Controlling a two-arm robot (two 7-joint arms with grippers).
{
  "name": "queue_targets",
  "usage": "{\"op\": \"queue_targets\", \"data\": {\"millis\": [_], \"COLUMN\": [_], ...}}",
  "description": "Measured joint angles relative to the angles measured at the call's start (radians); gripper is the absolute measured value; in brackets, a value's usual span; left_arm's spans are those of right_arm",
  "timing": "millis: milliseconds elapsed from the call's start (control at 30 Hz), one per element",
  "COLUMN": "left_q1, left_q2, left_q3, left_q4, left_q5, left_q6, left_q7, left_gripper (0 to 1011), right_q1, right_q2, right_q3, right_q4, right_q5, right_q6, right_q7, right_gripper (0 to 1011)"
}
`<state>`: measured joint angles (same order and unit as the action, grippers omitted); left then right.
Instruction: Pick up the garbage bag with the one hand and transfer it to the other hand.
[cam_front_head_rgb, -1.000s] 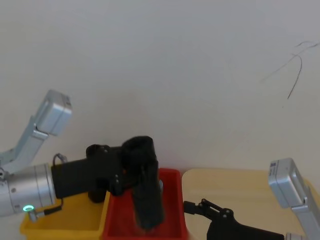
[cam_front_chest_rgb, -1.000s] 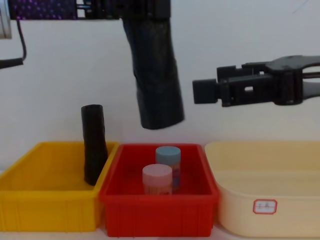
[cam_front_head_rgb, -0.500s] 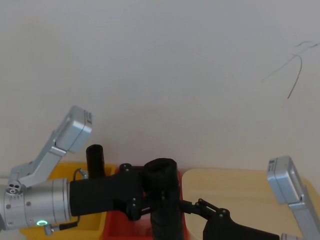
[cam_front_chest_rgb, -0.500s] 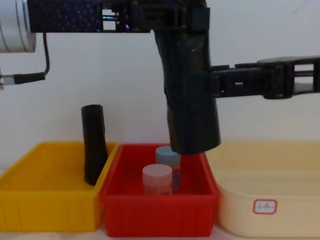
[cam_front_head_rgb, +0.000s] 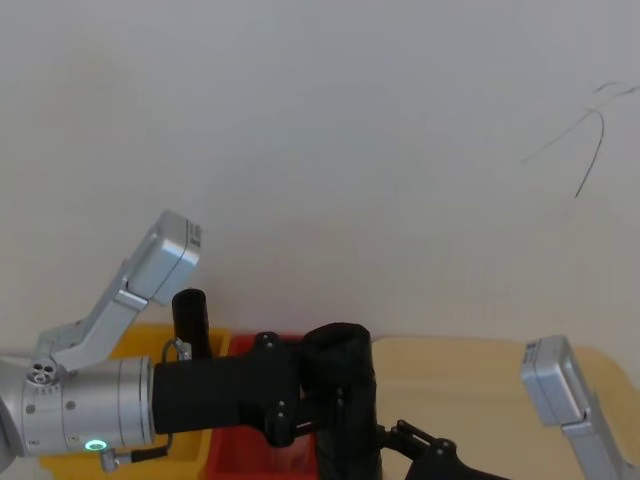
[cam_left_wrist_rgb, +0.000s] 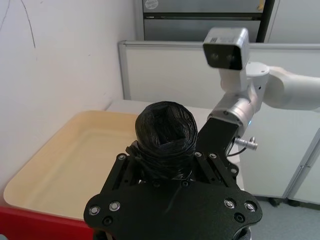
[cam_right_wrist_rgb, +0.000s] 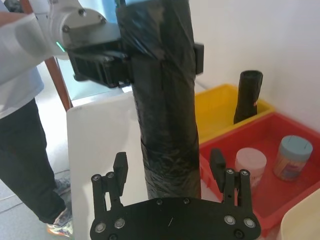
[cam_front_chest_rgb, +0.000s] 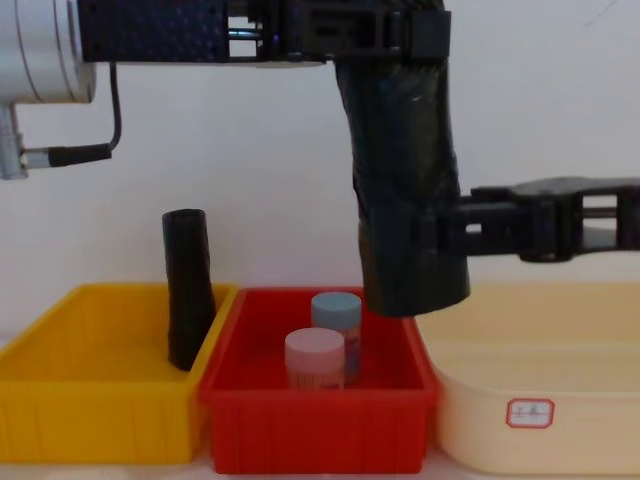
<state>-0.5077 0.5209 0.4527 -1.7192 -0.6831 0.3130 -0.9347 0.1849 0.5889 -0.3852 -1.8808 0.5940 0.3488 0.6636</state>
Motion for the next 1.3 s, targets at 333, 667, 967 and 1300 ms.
{"op": "queue_targets", "data": {"millis": [333,667,967,1300], "left_q1": [-0.011,-0.015,-0.012,-0.009], "left_q2": [-0.003,-0.01,-0.015,-0.018], "left_q3": [0.014,0.032,0.039,0.043], "left_q4": [0.006,0.008,0.006,0.003], "left_q5": [-0.014,-0.02,-0.032,-0.041], "left_q6": [0.013,0.018,0.021,0.023], "left_q7": [-0.001,0.013,0.031,0.041], "left_gripper": [383,383,383,382], "right_q1": [0.02,0.056,0.082,0.095], "right_q2": [-0.005,-0.011,-0.016,-0.018], "right_q3": [-0.023,-0.048,-0.067,-0.076], "right_q4": [0.031,0.041,0.046,0.049], "right_q5": [0.0,0.002,0.005,0.006], "right_q6": [-0.007,-0.007,-0.007,-0.007], "right_q7": [0.005,0.021,0.031,0.036], "right_gripper": [1001,1001,994,764]}}
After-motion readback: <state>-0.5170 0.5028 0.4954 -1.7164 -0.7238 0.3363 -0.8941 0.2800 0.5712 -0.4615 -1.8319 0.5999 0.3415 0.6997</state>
